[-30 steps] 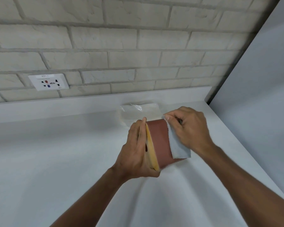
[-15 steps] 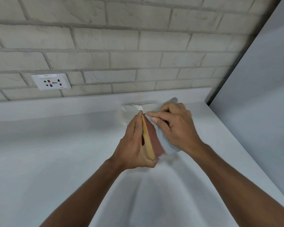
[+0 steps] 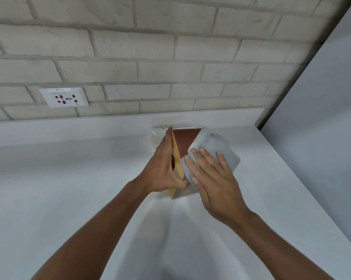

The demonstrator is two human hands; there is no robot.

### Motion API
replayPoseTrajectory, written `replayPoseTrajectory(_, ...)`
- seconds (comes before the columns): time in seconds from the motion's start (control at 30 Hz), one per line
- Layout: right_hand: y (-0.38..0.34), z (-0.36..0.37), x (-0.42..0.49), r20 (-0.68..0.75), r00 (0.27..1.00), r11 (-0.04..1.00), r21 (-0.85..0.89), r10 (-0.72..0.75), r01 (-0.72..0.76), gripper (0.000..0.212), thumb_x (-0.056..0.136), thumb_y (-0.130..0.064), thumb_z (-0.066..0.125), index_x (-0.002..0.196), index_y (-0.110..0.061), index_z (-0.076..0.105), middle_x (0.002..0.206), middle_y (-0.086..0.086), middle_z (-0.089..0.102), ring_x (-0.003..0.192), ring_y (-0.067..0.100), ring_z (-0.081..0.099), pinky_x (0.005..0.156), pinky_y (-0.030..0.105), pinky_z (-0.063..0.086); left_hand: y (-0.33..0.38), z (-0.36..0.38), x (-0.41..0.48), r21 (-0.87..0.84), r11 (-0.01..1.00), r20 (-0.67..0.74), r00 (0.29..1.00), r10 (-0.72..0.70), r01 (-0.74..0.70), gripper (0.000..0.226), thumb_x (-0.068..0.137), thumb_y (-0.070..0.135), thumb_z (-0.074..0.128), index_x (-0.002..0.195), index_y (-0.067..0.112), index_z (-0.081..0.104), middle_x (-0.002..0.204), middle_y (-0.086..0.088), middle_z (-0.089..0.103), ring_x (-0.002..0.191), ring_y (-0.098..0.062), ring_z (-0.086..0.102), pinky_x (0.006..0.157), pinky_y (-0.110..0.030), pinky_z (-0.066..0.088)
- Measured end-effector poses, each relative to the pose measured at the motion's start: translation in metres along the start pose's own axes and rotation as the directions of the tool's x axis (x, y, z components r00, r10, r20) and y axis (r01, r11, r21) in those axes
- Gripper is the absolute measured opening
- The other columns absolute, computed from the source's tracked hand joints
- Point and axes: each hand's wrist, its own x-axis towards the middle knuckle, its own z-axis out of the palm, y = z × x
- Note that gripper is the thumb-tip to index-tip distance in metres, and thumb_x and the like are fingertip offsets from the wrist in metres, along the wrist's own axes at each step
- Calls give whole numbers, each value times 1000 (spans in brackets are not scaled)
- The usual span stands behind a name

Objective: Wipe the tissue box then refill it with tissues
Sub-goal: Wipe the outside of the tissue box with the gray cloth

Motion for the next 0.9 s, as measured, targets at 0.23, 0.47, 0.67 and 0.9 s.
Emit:
replayPoseTrajectory(0.23,36,5,13,-135,990,993,114,31,-16,39,102,-19,49,140,-14,54,151,2,45,146,23,32,113,50,36,-6,-9,2,-16,994,49,993,-111,112,147,57,45,86,165,30,-13,171,9,17,157,-13,23,122,-51,37)
replayPoseTrajectory(0.47,29,8,22,-159,958,971,-60,-239,232,38,106,-12,36,133,-15,62,143,6,55,137,28,47,109,52,39,-5,-13,4,6,1000,58,998,-9,8,133,62,27,91,153,55,-1,154,13,35,144,-2,38,115,-33,43)
replayPoseTrajectory(0.67,36,13,9,-250,963,994,24,-101,111,30,105,-15,48,129,-9,64,140,8,57,137,30,46,106,55,43,-6,-9,3,-13,997,63,995,-79,80,147,58,43,86,164,30,-15,169,9,18,154,-12,25,122,-41,35)
replayPoseTrajectory(0.9,28,9,26,-226,937,964,-26,-265,266,27,103,-19,53,125,-15,69,135,4,62,129,23,55,104,50,45,-11,-14,4,5,1000,106,994,-16,16,138,65,28,89,160,42,-9,167,6,26,154,-10,31,122,-37,36)
